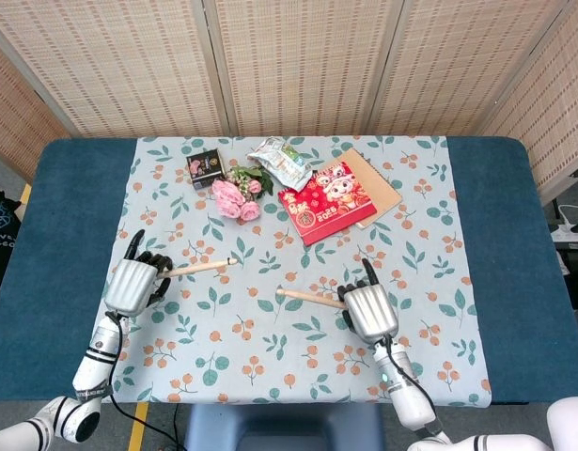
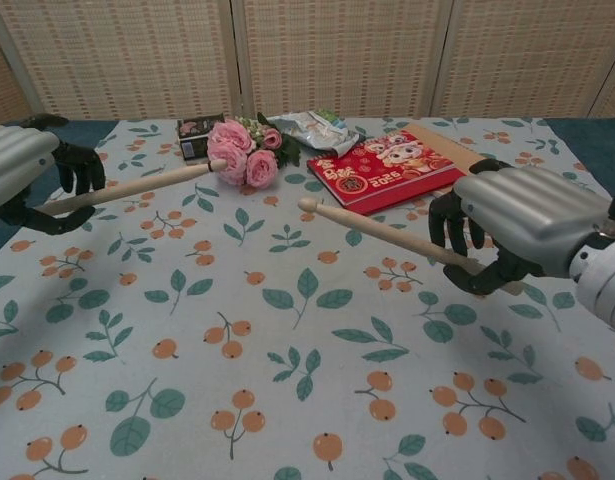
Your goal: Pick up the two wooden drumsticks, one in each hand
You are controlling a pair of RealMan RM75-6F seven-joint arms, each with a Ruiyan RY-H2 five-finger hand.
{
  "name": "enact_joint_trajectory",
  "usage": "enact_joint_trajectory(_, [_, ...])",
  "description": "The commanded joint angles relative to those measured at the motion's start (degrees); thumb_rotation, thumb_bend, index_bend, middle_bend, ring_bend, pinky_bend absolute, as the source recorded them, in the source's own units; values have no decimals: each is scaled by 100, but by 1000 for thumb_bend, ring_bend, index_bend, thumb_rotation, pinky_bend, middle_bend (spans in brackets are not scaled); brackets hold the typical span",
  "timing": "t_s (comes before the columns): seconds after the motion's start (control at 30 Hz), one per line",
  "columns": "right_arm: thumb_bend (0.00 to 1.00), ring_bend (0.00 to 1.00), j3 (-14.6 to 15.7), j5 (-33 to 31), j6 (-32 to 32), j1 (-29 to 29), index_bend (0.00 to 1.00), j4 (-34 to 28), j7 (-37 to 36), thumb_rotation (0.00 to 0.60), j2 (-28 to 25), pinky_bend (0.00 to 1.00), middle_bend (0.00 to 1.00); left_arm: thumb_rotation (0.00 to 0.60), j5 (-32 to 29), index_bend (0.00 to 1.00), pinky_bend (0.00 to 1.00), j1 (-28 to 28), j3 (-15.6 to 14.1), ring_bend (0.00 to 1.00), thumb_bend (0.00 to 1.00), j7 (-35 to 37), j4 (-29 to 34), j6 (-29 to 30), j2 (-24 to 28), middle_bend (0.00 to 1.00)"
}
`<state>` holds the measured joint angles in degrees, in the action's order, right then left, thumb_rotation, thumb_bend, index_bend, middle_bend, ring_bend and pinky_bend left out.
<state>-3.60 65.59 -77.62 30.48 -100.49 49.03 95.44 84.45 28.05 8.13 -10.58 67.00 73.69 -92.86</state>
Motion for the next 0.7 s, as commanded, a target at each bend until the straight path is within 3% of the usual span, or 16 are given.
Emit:
enact_joint_trajectory(0.03, [396, 478, -87, 270, 76, 43, 963, -116, -306, 600, 105, 0, 770, 600, -376, 868, 89, 154, 227, 484, 544, 294, 554, -429, 159, 895])
enact_joint_trajectory(0.3, [396, 479, -420, 240, 303, 311, 963, 225, -200, 600, 740, 0, 770, 600, -405, 868, 118, 389, 342, 485, 543, -207, 1190, -447, 63, 896])
enact_joint_trajectory(0.47, [396, 479, -749, 60, 397, 520, 963, 363, -70, 600, 1056, 0, 770, 600, -353, 868, 116, 480, 272, 485, 543, -701, 1474, -417, -65, 897])
enact_joint_trajectory(0.7, [396, 480, -977, -105, 359, 640, 963, 509, 81, 600, 1204, 0, 770, 600, -327, 869, 114, 497, 165, 485, 543, -1060, 1782, -350, -164, 897])
